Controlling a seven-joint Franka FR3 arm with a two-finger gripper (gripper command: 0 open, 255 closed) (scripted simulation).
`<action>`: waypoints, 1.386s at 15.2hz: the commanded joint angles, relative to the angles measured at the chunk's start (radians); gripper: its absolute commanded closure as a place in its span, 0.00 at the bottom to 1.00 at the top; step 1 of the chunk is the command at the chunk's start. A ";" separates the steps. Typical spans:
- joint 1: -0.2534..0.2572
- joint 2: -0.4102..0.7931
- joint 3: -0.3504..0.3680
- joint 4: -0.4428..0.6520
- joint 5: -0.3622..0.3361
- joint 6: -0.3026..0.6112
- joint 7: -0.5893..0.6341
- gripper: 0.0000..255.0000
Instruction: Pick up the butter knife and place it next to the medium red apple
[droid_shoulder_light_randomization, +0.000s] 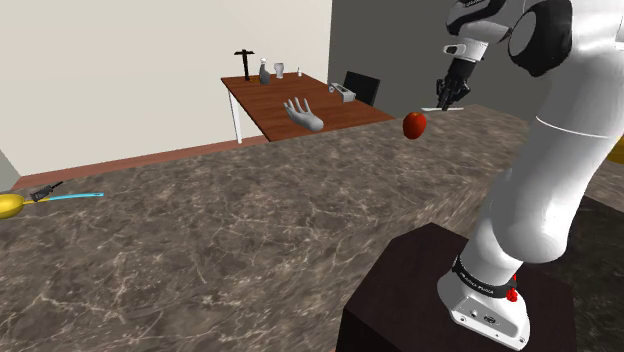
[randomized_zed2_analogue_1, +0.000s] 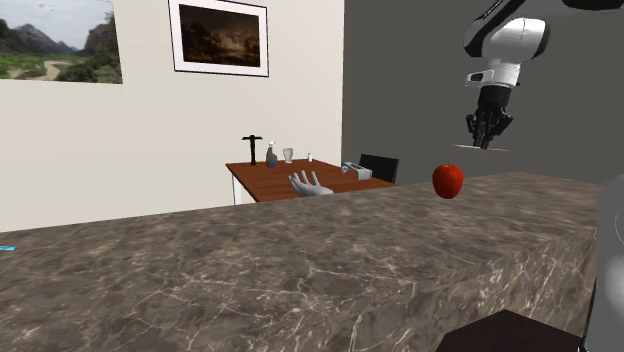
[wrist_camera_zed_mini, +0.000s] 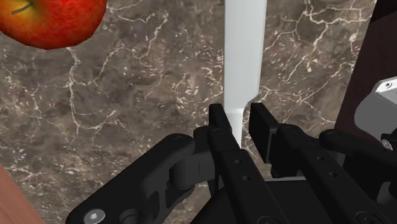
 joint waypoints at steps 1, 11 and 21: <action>-0.092 0.198 -0.050 0.094 0.176 -0.066 -0.164 1.00; -0.387 0.395 0.085 0.204 0.326 -0.094 -0.319 1.00; -0.371 0.419 0.100 0.088 0.354 0.023 -0.355 1.00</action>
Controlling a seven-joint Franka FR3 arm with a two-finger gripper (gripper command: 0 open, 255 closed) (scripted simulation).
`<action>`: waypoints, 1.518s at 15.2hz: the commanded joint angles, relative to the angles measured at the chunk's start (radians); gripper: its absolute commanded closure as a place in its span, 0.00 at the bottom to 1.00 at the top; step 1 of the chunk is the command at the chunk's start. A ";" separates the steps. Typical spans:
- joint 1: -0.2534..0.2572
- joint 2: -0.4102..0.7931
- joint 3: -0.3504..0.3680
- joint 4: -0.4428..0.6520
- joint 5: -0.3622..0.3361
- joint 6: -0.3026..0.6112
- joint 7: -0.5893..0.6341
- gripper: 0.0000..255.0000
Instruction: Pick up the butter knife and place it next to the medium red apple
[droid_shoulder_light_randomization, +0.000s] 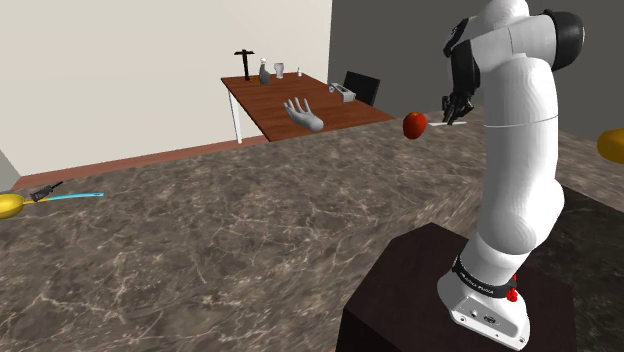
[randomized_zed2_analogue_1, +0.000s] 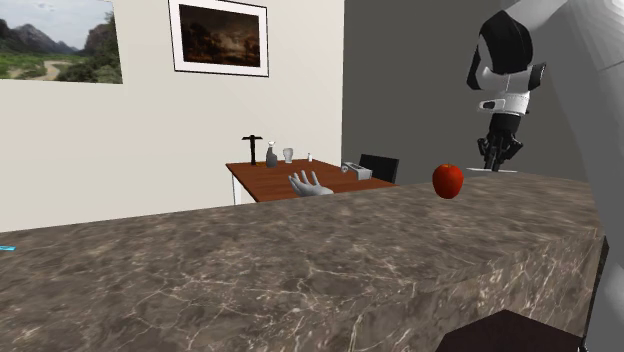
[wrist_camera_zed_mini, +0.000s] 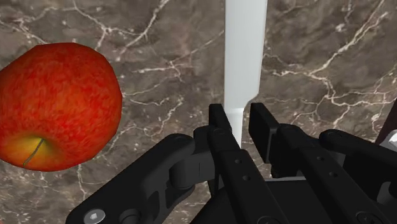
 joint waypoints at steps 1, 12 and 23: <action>0.000 0.007 0.005 -0.020 0.008 0.022 -0.008 1.00; -0.016 0.059 0.046 -0.111 0.064 0.133 -0.059 1.00; -0.045 0.116 0.095 -0.164 0.125 0.214 -0.105 1.00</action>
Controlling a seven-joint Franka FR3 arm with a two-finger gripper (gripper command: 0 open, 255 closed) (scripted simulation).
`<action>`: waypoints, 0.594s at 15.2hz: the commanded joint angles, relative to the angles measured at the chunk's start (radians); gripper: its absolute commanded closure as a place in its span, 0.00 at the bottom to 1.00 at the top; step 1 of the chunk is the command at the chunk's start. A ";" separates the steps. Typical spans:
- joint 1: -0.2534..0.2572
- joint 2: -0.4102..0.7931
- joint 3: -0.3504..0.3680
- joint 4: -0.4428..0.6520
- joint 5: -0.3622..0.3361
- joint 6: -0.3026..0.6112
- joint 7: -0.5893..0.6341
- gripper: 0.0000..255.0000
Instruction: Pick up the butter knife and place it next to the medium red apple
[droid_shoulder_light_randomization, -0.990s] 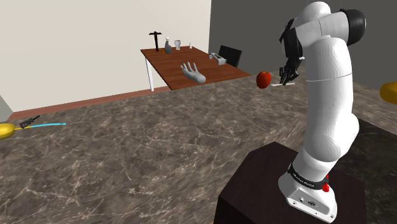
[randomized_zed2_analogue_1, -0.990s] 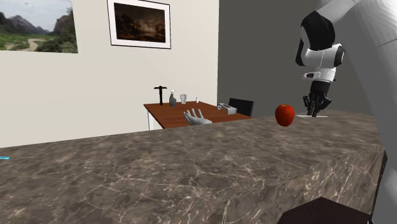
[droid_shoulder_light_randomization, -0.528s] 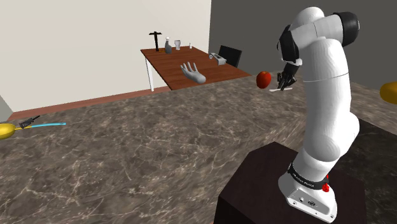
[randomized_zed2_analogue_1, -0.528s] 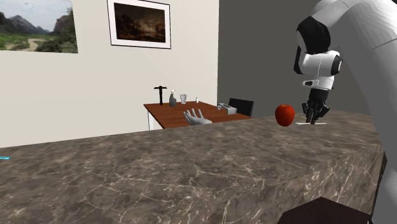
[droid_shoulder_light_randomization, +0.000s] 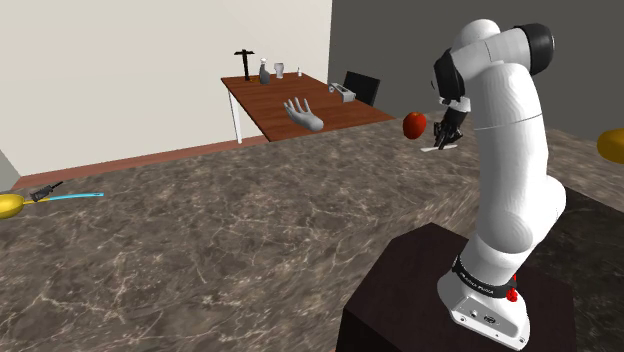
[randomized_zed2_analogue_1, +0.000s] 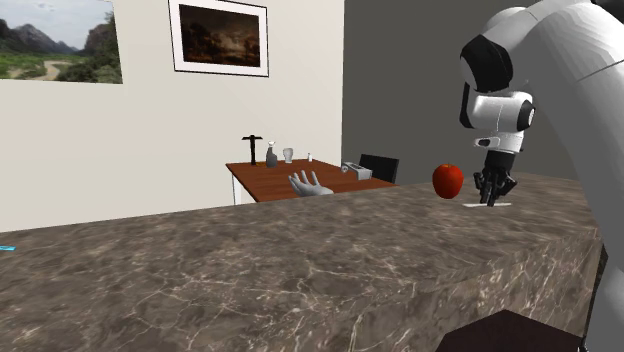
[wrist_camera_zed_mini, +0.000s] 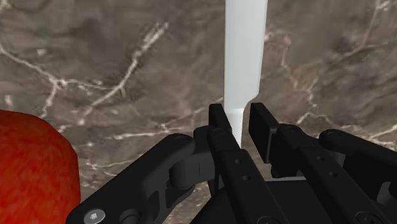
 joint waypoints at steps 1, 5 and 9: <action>-0.001 0.002 0.001 -0.001 0.002 0.002 -0.002 1.00; -0.001 0.002 0.001 -0.001 0.002 0.002 -0.002 1.00; -0.001 0.002 0.001 -0.001 0.002 0.002 -0.002 0.00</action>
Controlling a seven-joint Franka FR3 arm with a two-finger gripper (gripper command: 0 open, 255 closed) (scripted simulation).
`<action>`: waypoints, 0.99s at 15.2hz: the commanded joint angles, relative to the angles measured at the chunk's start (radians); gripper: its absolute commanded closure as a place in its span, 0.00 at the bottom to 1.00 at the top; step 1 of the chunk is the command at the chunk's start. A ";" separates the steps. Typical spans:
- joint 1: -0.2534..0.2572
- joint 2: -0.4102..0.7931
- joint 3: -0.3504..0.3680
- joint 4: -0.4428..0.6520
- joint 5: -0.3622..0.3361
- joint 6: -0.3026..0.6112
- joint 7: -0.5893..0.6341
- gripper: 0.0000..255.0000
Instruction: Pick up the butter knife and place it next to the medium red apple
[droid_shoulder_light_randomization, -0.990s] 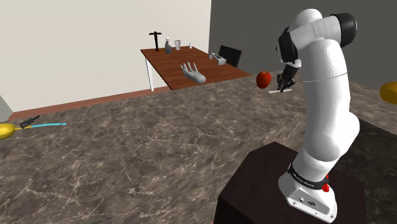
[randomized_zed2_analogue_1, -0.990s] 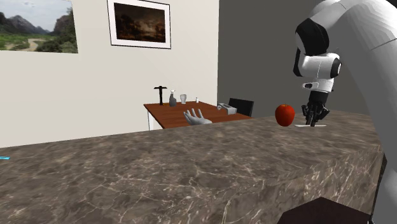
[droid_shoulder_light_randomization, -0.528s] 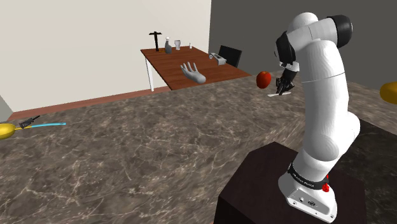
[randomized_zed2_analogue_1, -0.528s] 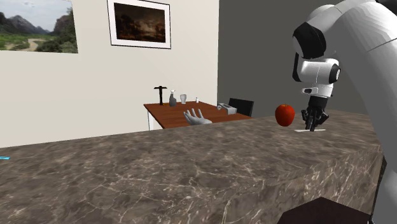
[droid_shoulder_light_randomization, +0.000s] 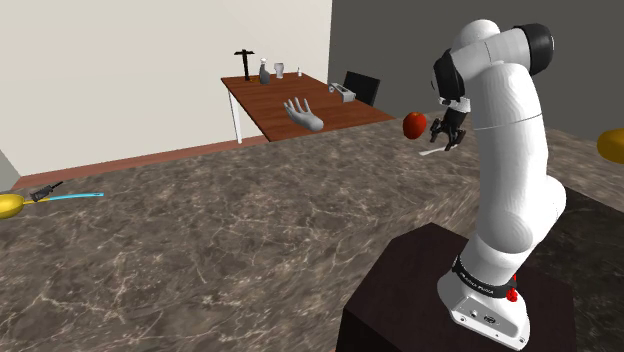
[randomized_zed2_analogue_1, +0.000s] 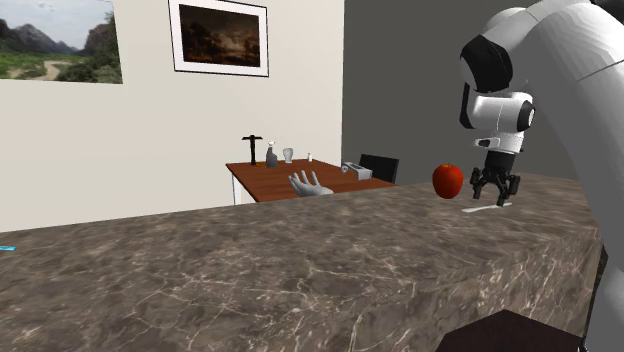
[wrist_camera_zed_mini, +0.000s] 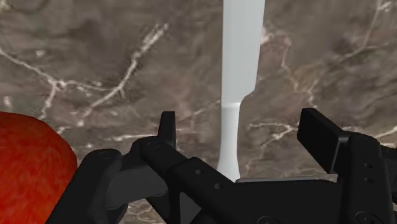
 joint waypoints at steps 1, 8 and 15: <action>0.000 0.000 0.000 0.000 0.000 0.000 0.000 0.00; -0.004 -0.039 -0.038 0.079 -0.052 -0.097 0.032 0.00; -0.004 -0.039 -0.038 0.079 -0.052 -0.097 0.032 0.00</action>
